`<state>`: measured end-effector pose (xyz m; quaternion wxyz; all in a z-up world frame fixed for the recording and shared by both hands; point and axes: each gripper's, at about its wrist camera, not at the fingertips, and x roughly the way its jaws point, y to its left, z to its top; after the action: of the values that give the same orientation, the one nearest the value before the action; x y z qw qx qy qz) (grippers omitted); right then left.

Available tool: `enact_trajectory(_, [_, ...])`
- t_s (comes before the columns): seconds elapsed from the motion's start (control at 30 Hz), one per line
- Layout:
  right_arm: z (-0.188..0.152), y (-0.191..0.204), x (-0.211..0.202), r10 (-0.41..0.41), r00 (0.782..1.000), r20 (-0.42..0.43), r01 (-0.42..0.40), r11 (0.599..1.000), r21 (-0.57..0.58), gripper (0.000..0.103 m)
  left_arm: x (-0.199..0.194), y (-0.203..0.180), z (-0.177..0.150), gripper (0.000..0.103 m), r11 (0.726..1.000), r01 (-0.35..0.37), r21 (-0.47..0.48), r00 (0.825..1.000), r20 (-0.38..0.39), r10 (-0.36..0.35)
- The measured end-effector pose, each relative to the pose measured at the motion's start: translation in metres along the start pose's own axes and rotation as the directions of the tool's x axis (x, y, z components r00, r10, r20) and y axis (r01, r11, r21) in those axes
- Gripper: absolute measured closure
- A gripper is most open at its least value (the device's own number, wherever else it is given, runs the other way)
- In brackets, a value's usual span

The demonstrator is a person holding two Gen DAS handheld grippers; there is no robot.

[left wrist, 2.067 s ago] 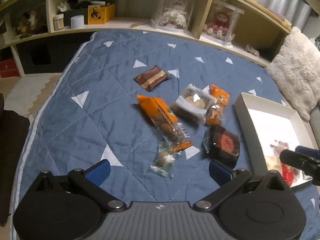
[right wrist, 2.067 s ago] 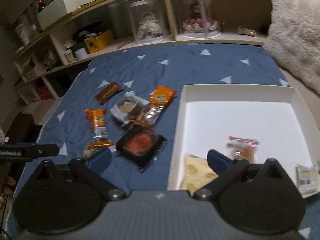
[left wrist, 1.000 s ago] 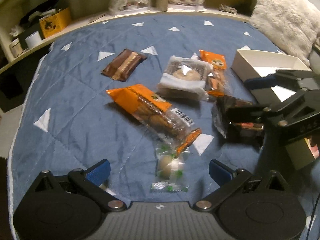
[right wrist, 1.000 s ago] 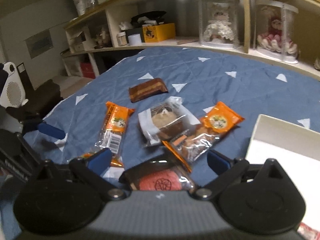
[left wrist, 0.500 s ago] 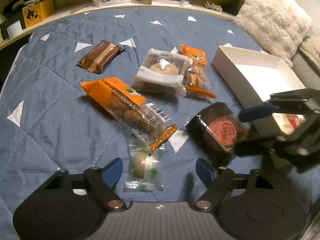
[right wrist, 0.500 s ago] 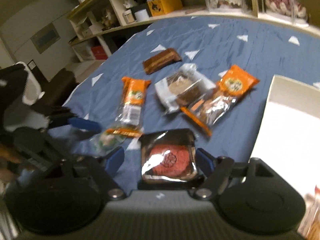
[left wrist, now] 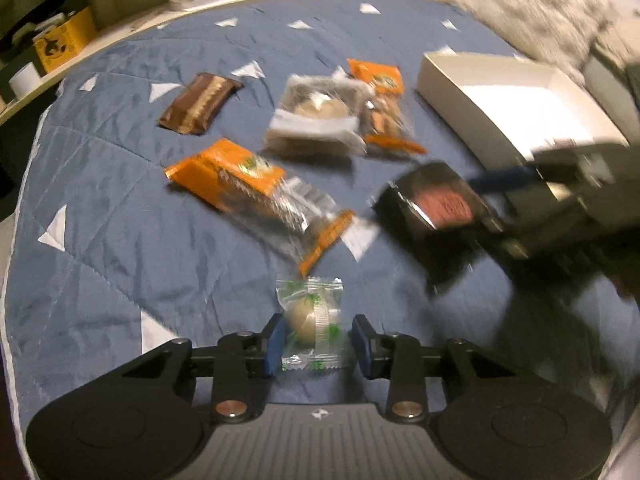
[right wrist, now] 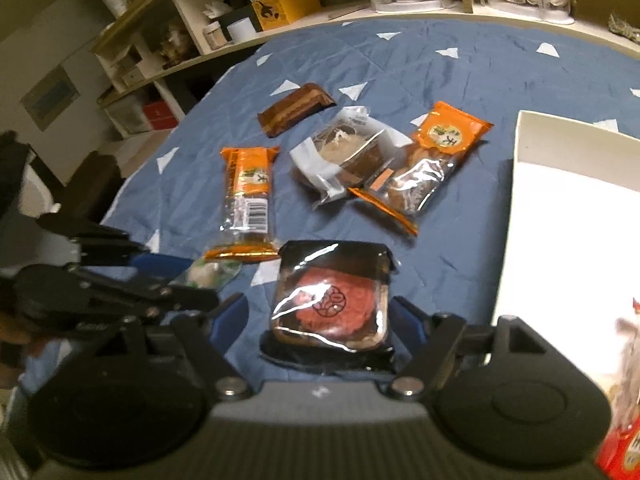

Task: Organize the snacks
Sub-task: 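Grasp the small clear green-print packet with the left gripper while the right grasps the dark square pack, then carry the green-print packet and dark square pack over the white tray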

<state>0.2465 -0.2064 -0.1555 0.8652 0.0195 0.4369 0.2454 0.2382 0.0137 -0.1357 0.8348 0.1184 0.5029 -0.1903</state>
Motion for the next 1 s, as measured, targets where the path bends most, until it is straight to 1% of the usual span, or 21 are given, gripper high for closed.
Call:
enact_trajectory(0.1, [0.001, 0.002, 0.007, -0.040, 0.999, 0.019, 0.040, 0.999, -0.014, 0.019, -0.003, -0.004, -0.008, 0.064, 1.000, 0.003, 0.029, 1.000, -0.030, -0.003])
enact_trajectory(0.17, [0.006, 0.001, 0.011, -0.062, 0.998, 0.026, 0.063, 0.998, -0.022, 0.019, -0.005, -0.005, -0.012, 0.064, 0.999, 0.000, 0.034, 0.999, -0.036, 0.001])
enact_trajectory(0.3, [0.008, 0.003, 0.018, -0.108, 0.994, 0.030, 0.110, 0.992, -0.059, 0.019, -0.004, -0.002, -0.012, 0.064, 1.000, -0.018, -0.010, 1.000, -0.021, 0.018])
enact_trajectory(0.37, [0.007, 0.005, 0.020, -0.117, 0.993, 0.022, 0.119, 0.990, -0.080, 0.019, -0.002, 0.002, -0.011, 0.064, 0.998, -0.022, -0.058, 1.000, -0.014, 0.021])
enact_trajectory(0.4, [0.007, 0.005, 0.019, -0.122, 0.992, 0.015, 0.123, 0.989, -0.082, 0.021, 0.000, 0.004, -0.011, 0.064, 0.996, -0.021, -0.084, 1.000, -0.011, 0.020])
enact_trajectory(0.43, [0.006, 0.005, 0.017, -0.124, 0.992, 0.012, 0.125, 0.989, -0.078, 0.023, 0.002, 0.005, -0.010, 0.064, 0.994, -0.020, -0.103, 1.000, -0.010, 0.019])
enact_trajectory(0.47, [0.005, 0.007, 0.015, -0.122, 0.992, 0.012, 0.123, 0.989, -0.076, 0.032, 0.003, 0.006, -0.010, 0.064, 0.993, -0.019, -0.116, 1.000, -0.011, 0.018])
enact_trajectory(0.5, [0.005, 0.007, 0.012, -0.121, 0.993, 0.005, 0.121, 0.990, -0.068, 0.033, 0.004, 0.007, -0.010, 0.064, 0.992, -0.020, -0.127, 1.000, -0.010, 0.019])
enact_trajectory(0.7, [-0.008, 0.021, 0.001, -0.119, 0.992, -0.041, 0.114, 0.989, -0.093, 0.033, 0.004, 0.009, -0.010, 0.064, 0.987, -0.014, -0.161, 1.000, -0.002, 0.014])
enact_trajectory(0.9, [-0.026, 0.041, -0.008, -0.086, 0.993, -0.086, 0.075, 0.990, -0.120, 0.033, 0.004, 0.006, -0.011, 0.065, 0.990, -0.025, -0.137, 1.000, -0.004, 0.024])
enact_trajectory(1.0, [-0.030, 0.044, -0.006, -0.093, 0.991, -0.098, 0.080, 0.988, -0.131, 0.032, 0.004, 0.005, -0.011, 0.068, 0.990, -0.029, -0.135, 1.000, -0.003, 0.029])
